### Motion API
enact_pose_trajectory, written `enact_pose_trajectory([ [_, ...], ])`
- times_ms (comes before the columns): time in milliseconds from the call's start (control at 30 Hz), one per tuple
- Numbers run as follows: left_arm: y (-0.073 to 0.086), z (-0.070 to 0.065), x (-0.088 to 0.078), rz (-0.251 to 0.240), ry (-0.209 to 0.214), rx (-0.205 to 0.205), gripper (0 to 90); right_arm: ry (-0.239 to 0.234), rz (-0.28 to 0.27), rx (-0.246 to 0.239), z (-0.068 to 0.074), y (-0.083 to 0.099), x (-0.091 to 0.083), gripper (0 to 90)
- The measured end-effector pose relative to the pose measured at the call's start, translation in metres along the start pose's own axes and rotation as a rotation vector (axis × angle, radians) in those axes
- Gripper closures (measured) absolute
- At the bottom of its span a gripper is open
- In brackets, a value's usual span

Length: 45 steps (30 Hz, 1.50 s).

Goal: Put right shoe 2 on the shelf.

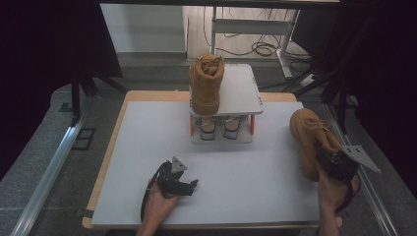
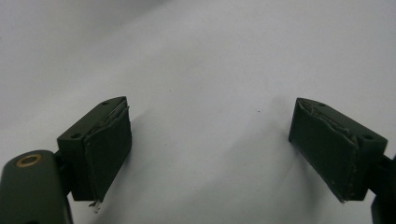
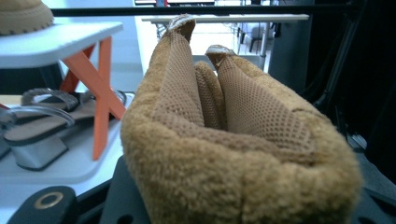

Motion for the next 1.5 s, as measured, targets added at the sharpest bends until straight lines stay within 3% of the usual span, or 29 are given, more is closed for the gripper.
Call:
enact_pose_trajectory([
  [400,0.0,0.0,0.0,-0.003,0.0,-0.003,13.1,-0.043,-0.054,-0.001,0.026,-0.033,0.003,55.7],
  [800,0.0,0.0,0.0,-0.001,0.0,0.0,13.1,-0.086,-0.098,-0.038,0.054,-0.067,0.009,55.7],
  [1300,0.0,0.0,0.0,-0.003,0.0,0.0,13.2,-0.11,-0.117,-0.059,0.069,-0.098,0.018,55.6],
  [1500,0.0,0.0,0.0,-0.002,-0.001,0.0,13.2,-0.132,-0.129,-0.063,0.081,-0.11,0.02,55.6],
])
Point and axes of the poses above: each handheld gripper's, and its own axes: x roughly forward along the jaws, y roughly out of its underside, z roughly to its left, the point moved 10 cm from there along x, roughly forward along the jaws, and after that the axes turned 7 degrees about y, right-handed, at the moved point
